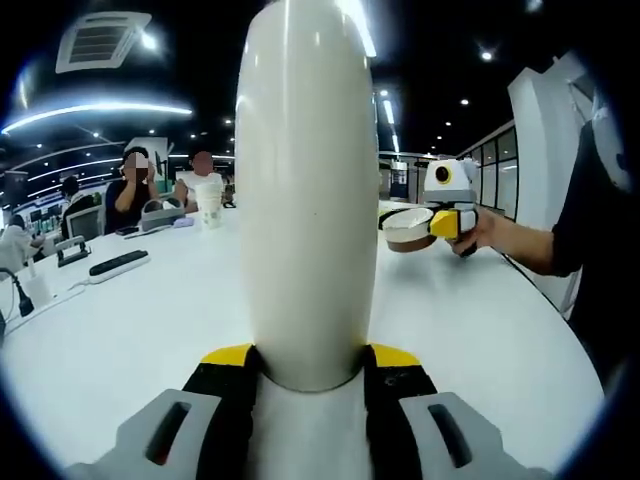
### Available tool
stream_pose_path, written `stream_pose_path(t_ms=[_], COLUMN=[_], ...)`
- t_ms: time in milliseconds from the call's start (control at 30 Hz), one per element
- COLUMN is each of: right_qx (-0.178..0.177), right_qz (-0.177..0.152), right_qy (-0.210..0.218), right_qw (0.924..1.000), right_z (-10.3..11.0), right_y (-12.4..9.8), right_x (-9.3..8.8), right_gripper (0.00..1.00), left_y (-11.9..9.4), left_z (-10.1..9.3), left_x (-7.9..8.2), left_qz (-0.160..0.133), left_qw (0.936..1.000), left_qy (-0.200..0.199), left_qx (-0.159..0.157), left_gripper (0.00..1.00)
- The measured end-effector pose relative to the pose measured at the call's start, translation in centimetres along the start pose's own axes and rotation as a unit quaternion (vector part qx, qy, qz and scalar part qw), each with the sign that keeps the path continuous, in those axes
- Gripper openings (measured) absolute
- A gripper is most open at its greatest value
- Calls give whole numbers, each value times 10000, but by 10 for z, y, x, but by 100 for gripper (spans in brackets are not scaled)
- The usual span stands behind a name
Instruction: Grasp the water cup twist off the cup lid place the cup lid on the table
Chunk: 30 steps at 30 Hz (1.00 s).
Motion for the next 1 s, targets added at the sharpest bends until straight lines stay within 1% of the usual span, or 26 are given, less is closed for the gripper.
stream_pose_path(t_ms=[67,133,233,300,367,500,600,733,800,867,1000], right_qx=[-61,-71,-59,-24,-68,-125,-348,-444,-459,-448,-481], right_qz=[157,241,459,543,716,842,1159,1407,1444,1443,1368], right_qy=[94,80,-116,-142,-241,-372,-755,-906,-923,-816,-782], right_qw=[9998,9997,9989,9984,9971,9957,9898,9849,9841,9851,9863], right_z=[-3,-3,-1,1,1,1,-6,-7,-8,-8,-8], right_y=[2,5,8,11,13,16,13,14,14,15,15], right_x=[-6,-6,-11,-14,-19,-20,-24,-32,-33,-33,-33], right_gripper=[47,47,47,47,47,47,48,47,47,48,48], left_y=[0,0,0,-1,-1,-1,-1,-1,-1,-1,-2], left_z=[0,0,0,0,0,0,0,-1,0,0,0], left_x=[0,0,-1,-1,-1,-1,-1,-1,-1,-1,-1], left_qz=[0,1,5,7,9,12,12,11,11,11,2], left_qw=[10000,10000,10000,10000,10000,10000,10000,10000,10000,10000,10000], left_qy=[0,0,-2,-2,-1,-3,-2,2,5,10,37], left_qx=[3,1,-6,-10,-8,-9,-11,-12,-13,-13,-14], left_gripper=[44,44,44,44,44,44,44,44,44,44,44])
Point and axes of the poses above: the point that each gripper's makers call its tool centre point, and the gripper's own axes: y roughly forward along the fingers, z roughly to its left, x roughly out of its top, the point moved 1 cm from there along -y, roughly backward along the fingers, and after that the axes turned 7 degrees about z, right-handed, at the moved point
